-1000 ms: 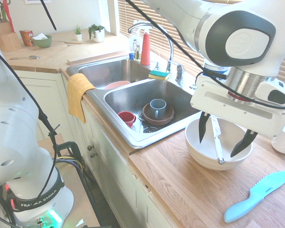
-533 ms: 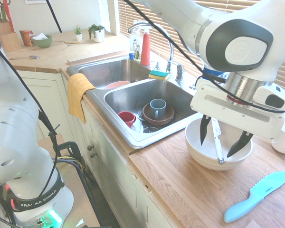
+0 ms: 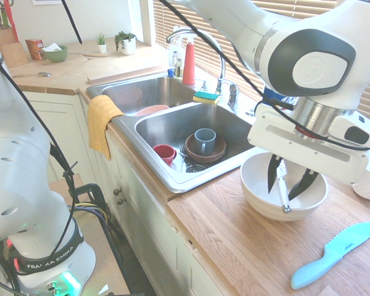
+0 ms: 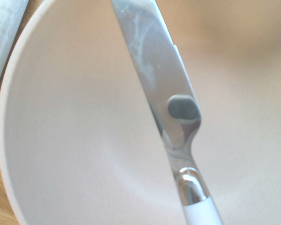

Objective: Put the knife into the sink

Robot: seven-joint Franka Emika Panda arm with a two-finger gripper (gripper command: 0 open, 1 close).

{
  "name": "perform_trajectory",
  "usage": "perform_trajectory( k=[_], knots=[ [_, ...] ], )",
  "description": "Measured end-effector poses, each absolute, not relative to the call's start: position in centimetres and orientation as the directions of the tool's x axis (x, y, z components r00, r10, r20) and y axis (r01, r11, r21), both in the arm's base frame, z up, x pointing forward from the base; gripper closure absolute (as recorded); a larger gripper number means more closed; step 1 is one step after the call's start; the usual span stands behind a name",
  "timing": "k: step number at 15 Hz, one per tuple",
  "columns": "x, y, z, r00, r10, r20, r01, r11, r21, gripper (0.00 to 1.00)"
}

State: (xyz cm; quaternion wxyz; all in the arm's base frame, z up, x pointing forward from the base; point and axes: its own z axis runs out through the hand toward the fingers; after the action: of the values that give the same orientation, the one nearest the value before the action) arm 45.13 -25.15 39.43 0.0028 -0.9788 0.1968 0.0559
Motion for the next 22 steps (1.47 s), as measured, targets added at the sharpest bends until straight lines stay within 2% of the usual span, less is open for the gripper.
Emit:
perform_trajectory(
  k=[8,15,18,22],
  knots=[
    [45.4,-25.1,39.9,0.911,-0.401,-0.098,-0.404,-0.915,-0.005,1.00],
    [45.4,-23.8,44.5,0.897,-0.440,-0.038,-0.441,-0.897,-0.025,1.00],
    [45.7,-20.3,48.2,0.862,-0.507,0.009,-0.506,-0.862,-0.034,1.00],
    [46.5,-10.4,52.6,0.770,-0.637,0.036,-0.636,-0.771,-0.040,1.00]
  ],
)
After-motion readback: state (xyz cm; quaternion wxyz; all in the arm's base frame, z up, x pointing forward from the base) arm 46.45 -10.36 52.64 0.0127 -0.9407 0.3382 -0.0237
